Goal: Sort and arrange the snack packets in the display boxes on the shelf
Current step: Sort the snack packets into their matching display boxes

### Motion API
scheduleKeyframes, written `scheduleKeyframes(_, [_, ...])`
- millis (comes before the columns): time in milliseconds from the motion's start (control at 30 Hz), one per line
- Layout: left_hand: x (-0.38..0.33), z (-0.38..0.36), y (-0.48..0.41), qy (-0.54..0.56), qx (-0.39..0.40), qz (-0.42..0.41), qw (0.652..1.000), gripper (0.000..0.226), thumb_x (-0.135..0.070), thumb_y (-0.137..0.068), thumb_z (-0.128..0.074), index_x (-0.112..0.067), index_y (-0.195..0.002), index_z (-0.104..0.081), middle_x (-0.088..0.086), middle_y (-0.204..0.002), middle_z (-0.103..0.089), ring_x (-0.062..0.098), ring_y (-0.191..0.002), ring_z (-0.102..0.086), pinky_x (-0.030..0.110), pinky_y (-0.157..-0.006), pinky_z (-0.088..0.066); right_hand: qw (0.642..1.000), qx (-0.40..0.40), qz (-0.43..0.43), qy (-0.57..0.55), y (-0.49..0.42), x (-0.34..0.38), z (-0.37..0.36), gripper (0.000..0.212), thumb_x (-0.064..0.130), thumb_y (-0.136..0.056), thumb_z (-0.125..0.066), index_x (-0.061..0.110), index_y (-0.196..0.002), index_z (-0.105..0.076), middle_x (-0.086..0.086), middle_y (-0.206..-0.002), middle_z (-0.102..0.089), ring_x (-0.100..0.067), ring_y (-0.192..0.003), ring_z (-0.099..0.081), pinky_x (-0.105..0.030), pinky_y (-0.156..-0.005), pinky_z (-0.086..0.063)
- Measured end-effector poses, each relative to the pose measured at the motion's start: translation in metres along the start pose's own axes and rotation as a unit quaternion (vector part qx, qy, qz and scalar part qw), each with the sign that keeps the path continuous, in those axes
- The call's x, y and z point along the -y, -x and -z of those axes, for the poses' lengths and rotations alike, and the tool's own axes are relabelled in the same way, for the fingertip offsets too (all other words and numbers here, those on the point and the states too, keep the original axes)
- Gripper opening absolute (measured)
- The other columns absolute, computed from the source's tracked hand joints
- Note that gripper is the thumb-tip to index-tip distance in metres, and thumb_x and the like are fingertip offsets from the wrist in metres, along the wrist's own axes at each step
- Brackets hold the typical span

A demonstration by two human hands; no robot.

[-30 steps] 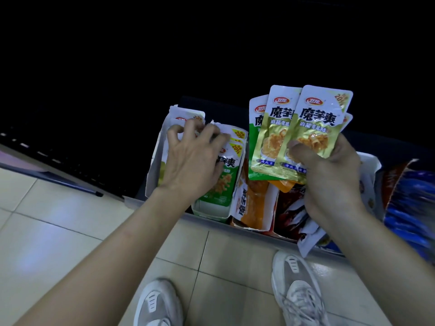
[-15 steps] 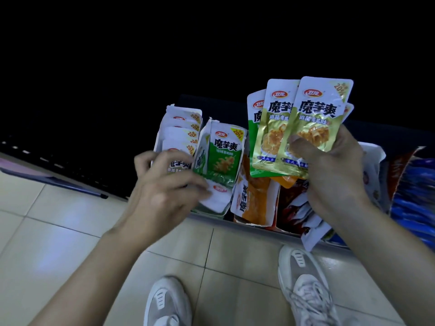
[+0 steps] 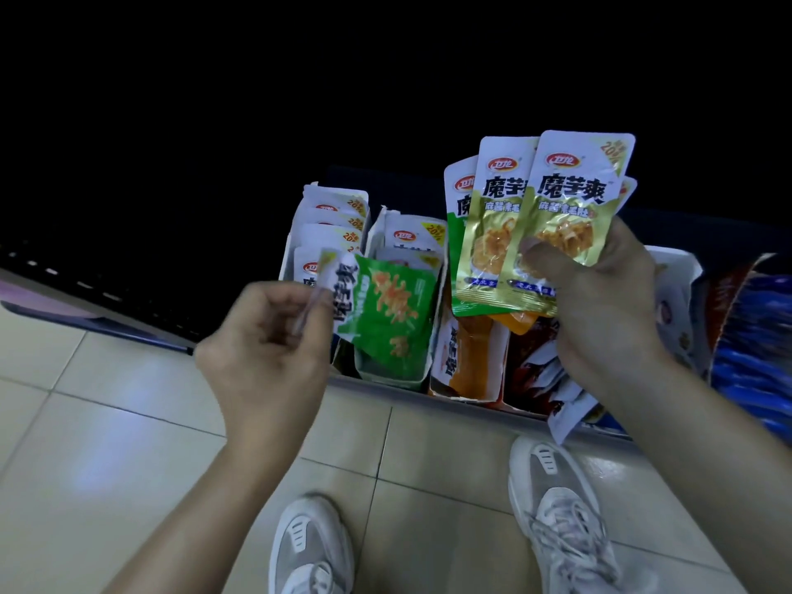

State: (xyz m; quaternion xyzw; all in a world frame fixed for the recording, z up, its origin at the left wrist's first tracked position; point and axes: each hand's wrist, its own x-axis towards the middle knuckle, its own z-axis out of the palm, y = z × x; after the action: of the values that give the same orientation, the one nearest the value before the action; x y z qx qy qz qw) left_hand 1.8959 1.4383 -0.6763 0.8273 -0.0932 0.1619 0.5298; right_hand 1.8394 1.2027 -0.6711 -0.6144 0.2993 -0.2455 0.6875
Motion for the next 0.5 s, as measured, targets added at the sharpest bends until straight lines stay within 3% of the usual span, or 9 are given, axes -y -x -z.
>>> scheduleKeyframes(167, [0.000, 0.005, -0.007, 0.032, 0.003, 0.065, 0.997, 0.026, 0.001, -0.085, -0.074, -0.023, -0.081, -0.065, 0.000, -0.076, -0.071, 0.007, -0.067, -0.065, 0.018, -0.066, -0.051, 1.000, 0.003, 0.002, -0.001, -0.001, -0.001, 0.000, 0.037, 0.002, -0.088, -0.071, 0.006, -0.123, -0.060, -0.007, -0.116, -0.071, -0.020, -0.106, -0.069, -0.038, -0.092, -0.055])
scheduleKeyframes(333, [0.006, 0.006, 0.000, 0.031, -0.009, 0.086, 0.996, 0.030, 0.007, -0.082, -0.070, -0.022, -0.086, -0.064, 0.002, -0.081, -0.069, 0.007, -0.071, -0.064, 0.021, -0.067, -0.053, 1.000, 0.012, 0.004, -0.003, 0.000, -0.002, 0.000, 0.039, 0.003, -0.089, -0.070, 0.005, -0.127, -0.058, -0.008, -0.119, -0.070, -0.020, -0.107, -0.068, -0.030, -0.088, -0.055])
scheduleKeyframes(400, [0.008, 0.001, -0.002, 0.034, 0.018, 0.088, 0.995, 0.025, 0.005, -0.082, -0.075, -0.015, -0.095, -0.066, 0.004, -0.088, -0.070, 0.009, -0.078, -0.067, 0.023, -0.069, -0.055, 1.000, 0.019, 0.003, -0.005, 0.000, -0.003, 0.000, 0.040, 0.003, -0.090, -0.070, 0.008, -0.128, -0.058, -0.007, -0.120, -0.069, -0.020, -0.109, -0.067, -0.030, -0.090, -0.054])
scheduleKeyframes(500, [0.004, -0.011, -0.006, 0.048, 0.105, 0.084, 0.990, 0.038, -0.004, -0.081, -0.083, -0.015, -0.111, -0.063, 0.004, -0.105, -0.068, 0.006, -0.095, -0.067, 0.014, -0.070, -0.054, 0.999, 0.035, -0.009, -0.021, 0.001, 0.001, 0.001, 0.034, -0.001, -0.090, -0.067, 0.016, -0.119, -0.062, 0.003, -0.110, -0.072, -0.014, -0.103, -0.069, -0.020, -0.080, -0.054])
